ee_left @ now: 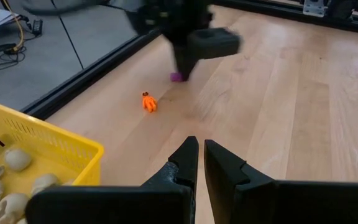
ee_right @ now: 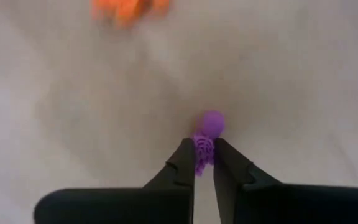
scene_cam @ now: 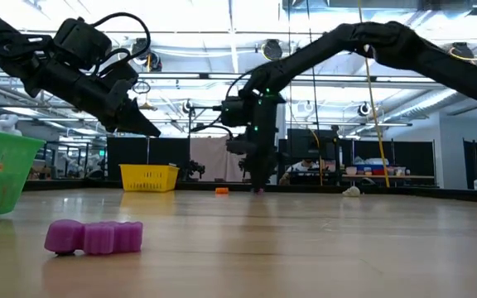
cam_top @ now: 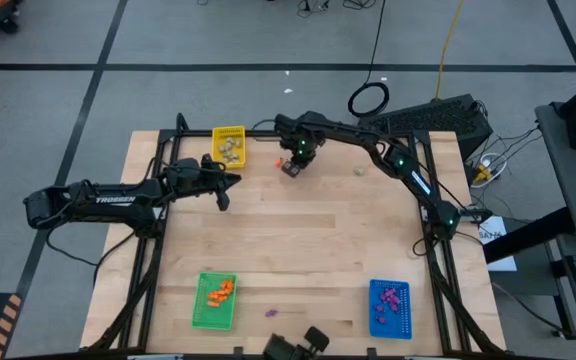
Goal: Sort Halloween decoration
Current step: Put the purple skeleton toy into the blue bin, then put the orange skeleton toy into the green bin
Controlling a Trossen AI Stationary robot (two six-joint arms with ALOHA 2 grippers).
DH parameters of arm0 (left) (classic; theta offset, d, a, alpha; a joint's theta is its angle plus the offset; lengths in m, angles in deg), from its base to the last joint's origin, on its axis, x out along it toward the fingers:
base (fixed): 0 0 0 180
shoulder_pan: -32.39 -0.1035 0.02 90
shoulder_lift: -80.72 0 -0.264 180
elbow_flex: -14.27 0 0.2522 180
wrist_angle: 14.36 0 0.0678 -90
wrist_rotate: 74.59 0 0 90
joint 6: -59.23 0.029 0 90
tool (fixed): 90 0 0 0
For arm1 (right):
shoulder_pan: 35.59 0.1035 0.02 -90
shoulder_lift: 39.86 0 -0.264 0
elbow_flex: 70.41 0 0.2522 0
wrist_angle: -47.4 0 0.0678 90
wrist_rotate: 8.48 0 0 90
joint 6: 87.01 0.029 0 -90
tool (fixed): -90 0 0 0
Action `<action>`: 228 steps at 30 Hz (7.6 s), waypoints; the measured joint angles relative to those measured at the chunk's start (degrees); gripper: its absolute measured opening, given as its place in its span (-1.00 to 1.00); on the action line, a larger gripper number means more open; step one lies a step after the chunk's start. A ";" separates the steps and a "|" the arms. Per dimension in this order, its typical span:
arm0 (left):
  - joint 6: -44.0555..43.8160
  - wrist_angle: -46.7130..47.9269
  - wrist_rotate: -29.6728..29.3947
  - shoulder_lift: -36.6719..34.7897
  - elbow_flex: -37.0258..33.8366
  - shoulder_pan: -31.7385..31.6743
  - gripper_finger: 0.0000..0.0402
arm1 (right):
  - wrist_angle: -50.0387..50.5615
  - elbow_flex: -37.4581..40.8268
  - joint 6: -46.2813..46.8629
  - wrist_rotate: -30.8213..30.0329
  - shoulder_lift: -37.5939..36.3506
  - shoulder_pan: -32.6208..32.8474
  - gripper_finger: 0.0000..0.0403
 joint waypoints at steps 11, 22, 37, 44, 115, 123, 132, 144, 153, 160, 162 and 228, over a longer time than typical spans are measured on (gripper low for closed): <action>0.35 0.16 0.01 0.00 0.00 -0.02 -0.88 | 1.58 0.00 -3.59 -0.20 -3.85 8.40 -0.97; 0.52 0.49 0.07 0.00 0.00 -0.02 -0.88 | 5.22 0.71 -3.05 -1.93 -6.52 21.27 -0.98; 0.35 0.42 0.13 -0.01 0.00 -0.01 -0.88 | -2.35 25.94 18.28 -6.42 -22.51 43.73 -0.98; 0.33 0.40 0.13 -0.02 0.00 0.00 -0.88 | -1.51 40.85 51.43 -3.39 -38.84 59.51 -0.98; -1.49 24.37 -4.58 45.63 44.47 -0.39 -0.48 | -65.84 76.56 -4.84 -19.69 -52.72 38.83 -1.00; -0.96 24.28 -4.83 51.71 49.31 -3.20 -0.22 | -65.83 76.56 -4.51 -19.60 -52.72 38.95 -1.00; 0.58 25.55 -3.40 54.76 50.81 -6.68 -0.21 | -65.95 76.56 -4.42 -19.65 -52.72 39.07 -1.00; 3.02 25.45 -1.48 55.67 51.52 -7.32 -0.22 | -66.29 76.56 -4.18 -19.67 -52.72 39.07 -1.00; 3.47 28.52 1.12 55.71 52.56 -7.55 -0.22 | -66.31 76.56 -4.16 -19.67 -52.70 39.07 -1.00; 5.57 40.51 0.37 55.78 61.05 -7.80 -0.22 | -66.29 76.56 -4.14 -19.67 -52.70 39.07 -1.00; 5.53 42.65 0.26 56.14 63.38 -8.25 -0.22 | -66.28 76.56 -3.94 -19.67 -52.70 39.07 -1.00; -21.05 85.36 -0.07 23.92 46.54 53.97 -0.99 | -64.93 76.56 -2.03 -19.77 -52.68 40.07 -1.00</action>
